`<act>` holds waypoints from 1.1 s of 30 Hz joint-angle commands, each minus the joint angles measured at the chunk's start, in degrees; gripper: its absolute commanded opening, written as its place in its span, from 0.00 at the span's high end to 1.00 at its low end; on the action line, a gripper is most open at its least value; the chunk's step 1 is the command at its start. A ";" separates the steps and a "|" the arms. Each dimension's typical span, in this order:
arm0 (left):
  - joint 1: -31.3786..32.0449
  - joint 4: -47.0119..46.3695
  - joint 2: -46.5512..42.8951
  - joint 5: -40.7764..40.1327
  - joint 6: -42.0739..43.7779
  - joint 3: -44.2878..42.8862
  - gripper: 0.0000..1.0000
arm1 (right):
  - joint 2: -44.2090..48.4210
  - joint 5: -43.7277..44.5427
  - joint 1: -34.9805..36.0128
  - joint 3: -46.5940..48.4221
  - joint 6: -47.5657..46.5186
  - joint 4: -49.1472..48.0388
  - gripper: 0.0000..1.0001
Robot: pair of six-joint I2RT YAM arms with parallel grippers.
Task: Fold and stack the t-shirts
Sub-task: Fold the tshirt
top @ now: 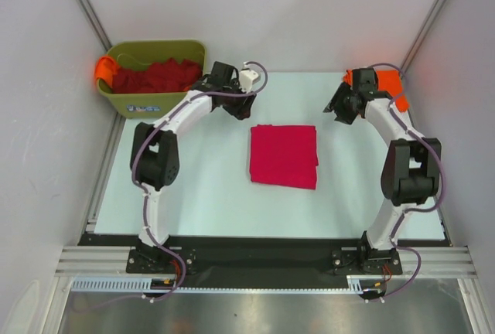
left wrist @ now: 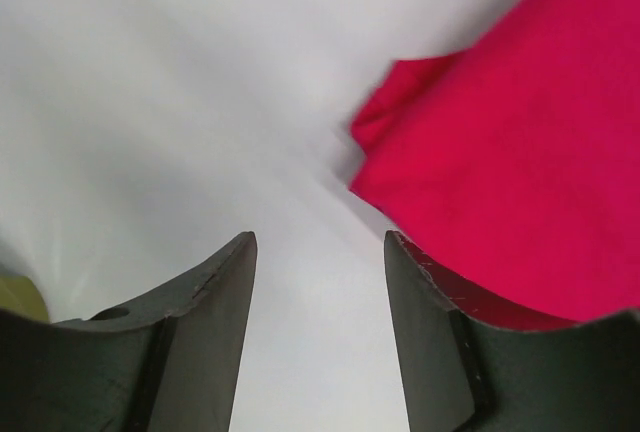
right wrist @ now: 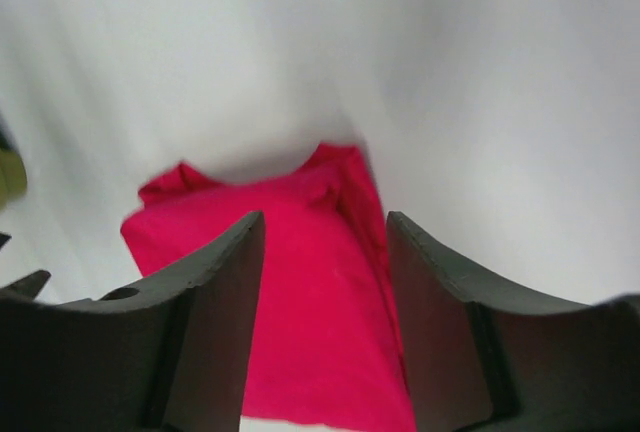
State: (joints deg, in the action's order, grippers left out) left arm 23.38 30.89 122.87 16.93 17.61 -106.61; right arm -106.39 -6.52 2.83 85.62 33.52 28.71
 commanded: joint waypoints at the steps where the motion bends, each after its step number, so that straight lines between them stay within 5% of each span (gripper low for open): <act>1: 0.27 -6.44 -9.22 7.94 -4.50 8.94 0.40 | 5.49 -1.12 3.67 -5.81 -6.44 -5.94 0.41; 13: 0.18 -6.28 2.55 6.71 -7.94 6.59 0.37 | -7.25 0.02 7.72 0.60 -10.05 -2.52 0.44; 20: 0.18 -9.53 5.62 12.77 -8.37 4.30 0.40 | -7.52 0.89 7.19 0.16 -8.56 -4.63 0.91; 22: 0.18 -10.85 6.50 14.27 -9.34 4.04 0.44 | -7.17 1.08 7.01 -0.19 -8.29 -4.98 1.00; 26: 0.18 -12.96 7.73 18.04 -12.58 3.42 0.61 | -6.38 0.99 6.31 -0.72 -7.51 -5.51 1.00; 31: 0.18 -13.76 8.18 18.76 -13.83 2.37 0.99 | -4.10 0.64 5.61 -2.83 -6.01 -7.52 1.00; 33: 0.18 -14.02 7.04 18.84 -13.74 2.89 1.00 | -2.16 0.72 5.26 -4.14 -4.96 -9.28 1.00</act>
State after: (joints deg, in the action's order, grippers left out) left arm 23.55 19.27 130.78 32.67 5.30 -101.36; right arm -113.75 -7.22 8.97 82.54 26.68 23.53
